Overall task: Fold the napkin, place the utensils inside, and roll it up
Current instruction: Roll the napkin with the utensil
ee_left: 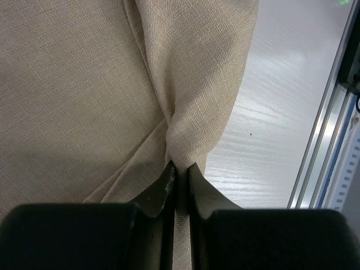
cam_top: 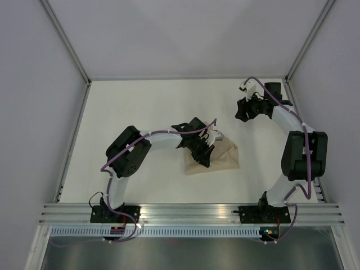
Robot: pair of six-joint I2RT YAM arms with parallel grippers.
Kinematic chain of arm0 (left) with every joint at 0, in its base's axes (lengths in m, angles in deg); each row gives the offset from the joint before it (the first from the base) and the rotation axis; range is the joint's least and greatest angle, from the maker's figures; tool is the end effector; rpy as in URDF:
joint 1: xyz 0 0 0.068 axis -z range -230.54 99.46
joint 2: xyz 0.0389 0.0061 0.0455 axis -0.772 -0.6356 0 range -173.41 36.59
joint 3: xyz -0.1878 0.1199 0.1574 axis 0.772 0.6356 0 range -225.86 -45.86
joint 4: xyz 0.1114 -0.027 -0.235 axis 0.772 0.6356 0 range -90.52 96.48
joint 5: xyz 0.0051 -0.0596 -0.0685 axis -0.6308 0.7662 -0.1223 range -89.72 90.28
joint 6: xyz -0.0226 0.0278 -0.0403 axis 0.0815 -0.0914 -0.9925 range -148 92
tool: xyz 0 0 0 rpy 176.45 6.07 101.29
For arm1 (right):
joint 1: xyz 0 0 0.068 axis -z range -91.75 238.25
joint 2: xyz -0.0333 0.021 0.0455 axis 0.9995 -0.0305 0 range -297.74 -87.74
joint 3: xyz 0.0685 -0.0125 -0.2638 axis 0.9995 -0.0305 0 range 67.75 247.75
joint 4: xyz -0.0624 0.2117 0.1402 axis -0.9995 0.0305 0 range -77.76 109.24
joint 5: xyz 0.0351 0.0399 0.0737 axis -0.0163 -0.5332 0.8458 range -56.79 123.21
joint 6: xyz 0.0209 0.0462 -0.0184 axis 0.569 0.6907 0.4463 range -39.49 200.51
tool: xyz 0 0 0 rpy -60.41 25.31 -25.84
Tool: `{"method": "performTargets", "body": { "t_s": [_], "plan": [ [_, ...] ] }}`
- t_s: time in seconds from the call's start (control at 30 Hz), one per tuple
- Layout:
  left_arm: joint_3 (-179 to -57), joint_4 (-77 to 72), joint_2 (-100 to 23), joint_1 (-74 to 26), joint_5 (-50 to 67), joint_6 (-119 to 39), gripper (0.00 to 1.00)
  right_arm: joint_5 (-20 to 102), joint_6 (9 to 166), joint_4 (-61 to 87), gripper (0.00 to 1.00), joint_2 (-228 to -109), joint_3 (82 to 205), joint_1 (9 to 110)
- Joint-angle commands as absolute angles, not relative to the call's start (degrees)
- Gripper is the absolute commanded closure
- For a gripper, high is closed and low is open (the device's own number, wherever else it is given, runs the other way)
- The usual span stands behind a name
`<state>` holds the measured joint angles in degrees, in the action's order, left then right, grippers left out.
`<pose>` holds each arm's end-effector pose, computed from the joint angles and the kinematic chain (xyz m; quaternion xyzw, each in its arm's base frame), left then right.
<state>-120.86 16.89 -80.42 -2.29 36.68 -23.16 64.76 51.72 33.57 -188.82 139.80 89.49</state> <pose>0.2603 -0.3232 0.1408 0.4832 0.7829 -0.3726 0.1213 0.3809 0.0104 0.2259 -0.3052 0.8573 0.1624 0.3815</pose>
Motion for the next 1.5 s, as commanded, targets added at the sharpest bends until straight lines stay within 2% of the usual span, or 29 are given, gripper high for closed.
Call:
{"method": "performTargets", "body": {
  "t_s": [0.0, 0.13, 0.3, 0.47, 0.63, 0.77, 0.87, 1.1, 1.47],
  "plan": [
    [-122.8, 24.9, -85.3, -1.8, 33.5, -24.6, 0.98, 78.4, 41.9, 42.6, 0.39, -180.2, 138.6, 91.9],
    [-123.8, 25.4, -85.9, -1.8, 33.9, -24.4, 0.98, 85.3, 26.9, 54.2, 0.40, -171.7, 133.8, 92.3],
    [-125.7, 27.2, -87.4, -2.0, 35.3, -23.5, 0.98, 90.6, -3.4, 77.3, 0.39, -165.4, 127.5, 92.3],
    [-131.1, 32.0, -91.5, -2.4, 37.7, -22.6, 0.98, 90.5, -14.0, 85.5, 0.38, -165.7, 124.6, 90.1],
    [-134.8, 36.6, -94.2, -2.8, 39.1, -22.0, 0.98, 85.8, -4.0, 75.5, 0.38, -165.6, 120.8, 82.8],
    [-137.5, 39.1, -95.9, -3.7, 40.7, -21.9, 0.98, 78.4, 7.7, 56.0, 0.36, -161.2, 113.7, 75.8],
    [-138.9, 40.5, -96.9, -4.1, 41.5, -21.9, 0.98, 74.4, 12.0, 49.4, 0.36, -160.7, 110.9, 71.0],
    [-141.7, 43.1, -99.1, -4.7, 42.6, -22.2, 0.98, 69.2, 15.2, 43.7, 0.45, -166.0, 110.3, 65.2],
    [-145.3, 44.8, -101.0, -5.2, 42.5, -24.1, 0.98, 67.0, 15.9, 44.9, 0.45, -172.9, 114.1, 62.5]
  ]
}}
